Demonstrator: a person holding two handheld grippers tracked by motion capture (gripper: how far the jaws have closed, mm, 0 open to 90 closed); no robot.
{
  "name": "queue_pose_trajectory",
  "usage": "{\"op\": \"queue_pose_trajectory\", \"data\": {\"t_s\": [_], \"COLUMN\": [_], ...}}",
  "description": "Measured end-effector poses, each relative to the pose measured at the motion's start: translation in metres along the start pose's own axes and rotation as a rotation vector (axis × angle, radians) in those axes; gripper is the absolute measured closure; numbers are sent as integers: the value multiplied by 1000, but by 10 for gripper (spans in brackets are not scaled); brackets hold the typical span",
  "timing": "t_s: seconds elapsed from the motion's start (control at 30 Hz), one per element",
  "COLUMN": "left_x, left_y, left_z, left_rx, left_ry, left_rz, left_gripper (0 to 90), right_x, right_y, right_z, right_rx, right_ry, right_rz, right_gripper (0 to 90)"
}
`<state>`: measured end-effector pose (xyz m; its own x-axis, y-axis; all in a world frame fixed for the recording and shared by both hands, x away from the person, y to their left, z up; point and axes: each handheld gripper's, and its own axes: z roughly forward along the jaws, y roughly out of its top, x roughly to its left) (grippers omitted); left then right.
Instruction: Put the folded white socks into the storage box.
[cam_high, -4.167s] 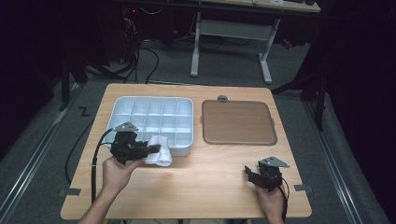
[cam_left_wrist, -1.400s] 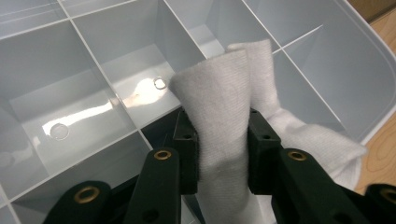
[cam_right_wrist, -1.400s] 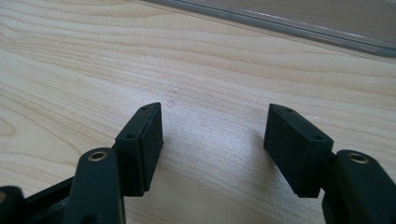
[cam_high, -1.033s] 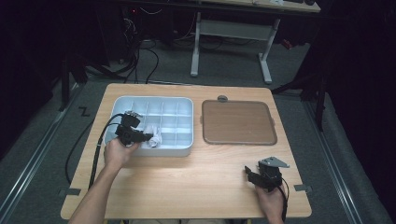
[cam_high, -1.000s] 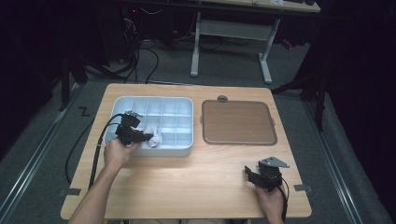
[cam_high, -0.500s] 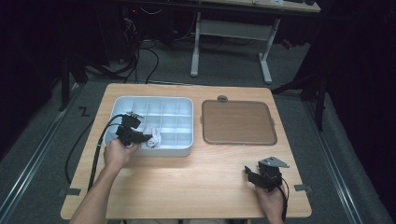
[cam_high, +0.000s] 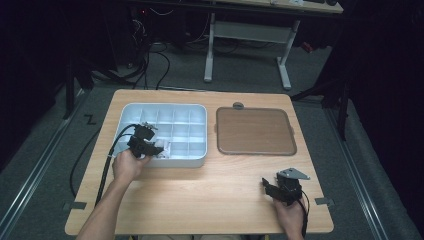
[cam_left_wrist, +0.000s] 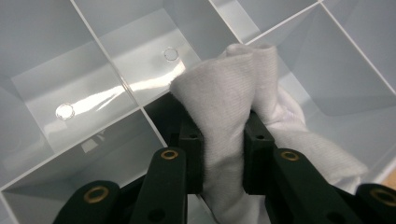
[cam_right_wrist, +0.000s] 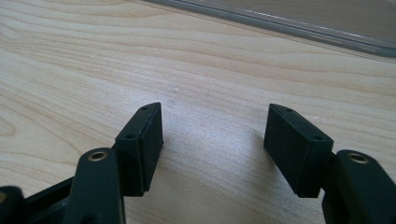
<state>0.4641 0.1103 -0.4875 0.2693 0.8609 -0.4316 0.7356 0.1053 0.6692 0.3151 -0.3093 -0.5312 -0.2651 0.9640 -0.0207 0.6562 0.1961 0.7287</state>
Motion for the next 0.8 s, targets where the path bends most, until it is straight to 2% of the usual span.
{"op": "queue_pose_trajectory", "data": {"t_s": [0.07,0.23,0.57,0.7,0.8], "left_x": [-3,-1,-5,-6,-7], "left_y": [-4,-3,-1,3,4], "left_z": [7,6,-2,-6,-9], "left_rx": [20,20,-27,-43,-58], "left_ry": [27,15,6,-5,-8], "left_rz": [25,7,21,-6,-12], "left_gripper": [751,746,661,609,564], "right_x": [0,0,0,0,0], "right_y": [0,0,0,0,0], "right_z": [0,0,0,0,0], "right_rx": [0,0,0,0,0], "right_ry": [0,0,0,0,0], "right_rz": [0,0,1,0,0], "right_gripper": [379,378,378,378,378]}}
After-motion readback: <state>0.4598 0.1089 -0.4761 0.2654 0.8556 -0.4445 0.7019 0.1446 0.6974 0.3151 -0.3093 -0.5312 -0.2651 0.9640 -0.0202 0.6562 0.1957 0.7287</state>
